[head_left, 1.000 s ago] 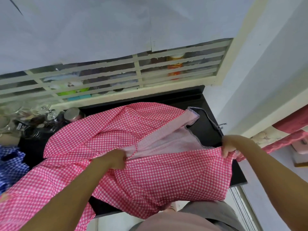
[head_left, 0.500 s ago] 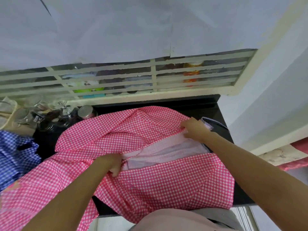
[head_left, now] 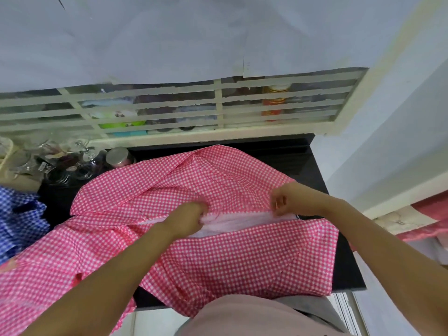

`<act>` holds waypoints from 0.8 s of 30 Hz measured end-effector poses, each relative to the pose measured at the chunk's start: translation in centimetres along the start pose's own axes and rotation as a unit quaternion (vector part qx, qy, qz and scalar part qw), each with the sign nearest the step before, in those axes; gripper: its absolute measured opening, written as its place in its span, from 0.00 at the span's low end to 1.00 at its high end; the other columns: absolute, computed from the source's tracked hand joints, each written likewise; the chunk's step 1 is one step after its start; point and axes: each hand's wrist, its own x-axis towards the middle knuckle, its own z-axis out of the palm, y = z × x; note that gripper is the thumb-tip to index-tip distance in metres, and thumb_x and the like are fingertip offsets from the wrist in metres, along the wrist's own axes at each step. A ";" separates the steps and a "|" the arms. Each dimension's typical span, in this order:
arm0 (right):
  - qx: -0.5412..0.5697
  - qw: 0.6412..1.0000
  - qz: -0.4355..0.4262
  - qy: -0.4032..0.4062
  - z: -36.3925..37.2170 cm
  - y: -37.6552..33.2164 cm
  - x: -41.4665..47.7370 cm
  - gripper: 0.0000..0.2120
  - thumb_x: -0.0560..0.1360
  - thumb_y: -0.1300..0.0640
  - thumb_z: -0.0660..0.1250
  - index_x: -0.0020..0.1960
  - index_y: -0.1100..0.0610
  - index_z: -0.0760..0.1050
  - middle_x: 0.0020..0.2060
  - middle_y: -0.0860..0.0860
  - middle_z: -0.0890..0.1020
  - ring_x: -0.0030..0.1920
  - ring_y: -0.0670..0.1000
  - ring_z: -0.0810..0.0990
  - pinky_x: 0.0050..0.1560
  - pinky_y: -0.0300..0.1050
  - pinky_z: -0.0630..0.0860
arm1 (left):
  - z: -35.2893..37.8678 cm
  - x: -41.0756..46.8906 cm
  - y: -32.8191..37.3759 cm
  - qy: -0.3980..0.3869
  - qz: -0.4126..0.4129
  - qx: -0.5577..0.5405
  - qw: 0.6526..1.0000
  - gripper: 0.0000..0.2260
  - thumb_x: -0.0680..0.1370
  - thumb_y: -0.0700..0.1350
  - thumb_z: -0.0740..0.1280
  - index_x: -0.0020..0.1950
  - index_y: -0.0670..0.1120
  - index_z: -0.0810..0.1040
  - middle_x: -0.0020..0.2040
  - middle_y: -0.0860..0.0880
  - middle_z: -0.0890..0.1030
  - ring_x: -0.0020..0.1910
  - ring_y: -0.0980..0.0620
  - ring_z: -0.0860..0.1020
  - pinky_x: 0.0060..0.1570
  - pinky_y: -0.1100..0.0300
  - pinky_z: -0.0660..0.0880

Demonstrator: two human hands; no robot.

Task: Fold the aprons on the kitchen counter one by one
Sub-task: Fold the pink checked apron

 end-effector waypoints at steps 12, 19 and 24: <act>0.070 0.976 0.190 0.075 0.2 4.7 6.8 0.29 0.68 0.49 0.76 0.66 0.54 0.70 0.59 0.52 0.74 0.61 0.54 0.73 0.68 0.57 0.67 | 1.6 -2.4 0.5 -0.103 -0.056 -0.105 0.987 0.46 0.59 0.79 0.55 0.66 0.50 0.70 0.62 0.50 0.72 0.60 0.51 0.71 0.62 0.58 0.69; -0.093 0.937 0.202 0.271 -9.1 5.8 7.9 0.12 0.76 0.56 0.67 0.34 0.57 0.76 0.30 0.51 0.76 0.31 0.48 0.75 0.43 0.44 0.76 | 5.1 -1.7 1.8 -0.109 -0.052 0.062 0.991 0.52 0.63 0.77 0.56 0.79 0.54 0.41 0.79 0.48 0.40 0.77 0.42 0.41 0.71 0.35 0.42; -0.067 0.907 0.221 0.352 -13.2 7.2 8.0 0.08 0.76 0.57 0.68 0.42 0.62 0.79 0.38 0.56 0.82 0.35 0.53 0.76 0.45 0.46 0.75 | 4.8 1.8 1.2 -0.072 -0.065 0.051 0.994 0.50 0.62 0.76 0.48 0.77 0.56 0.36 0.78 0.50 0.37 0.77 0.44 0.40 0.69 0.31 0.44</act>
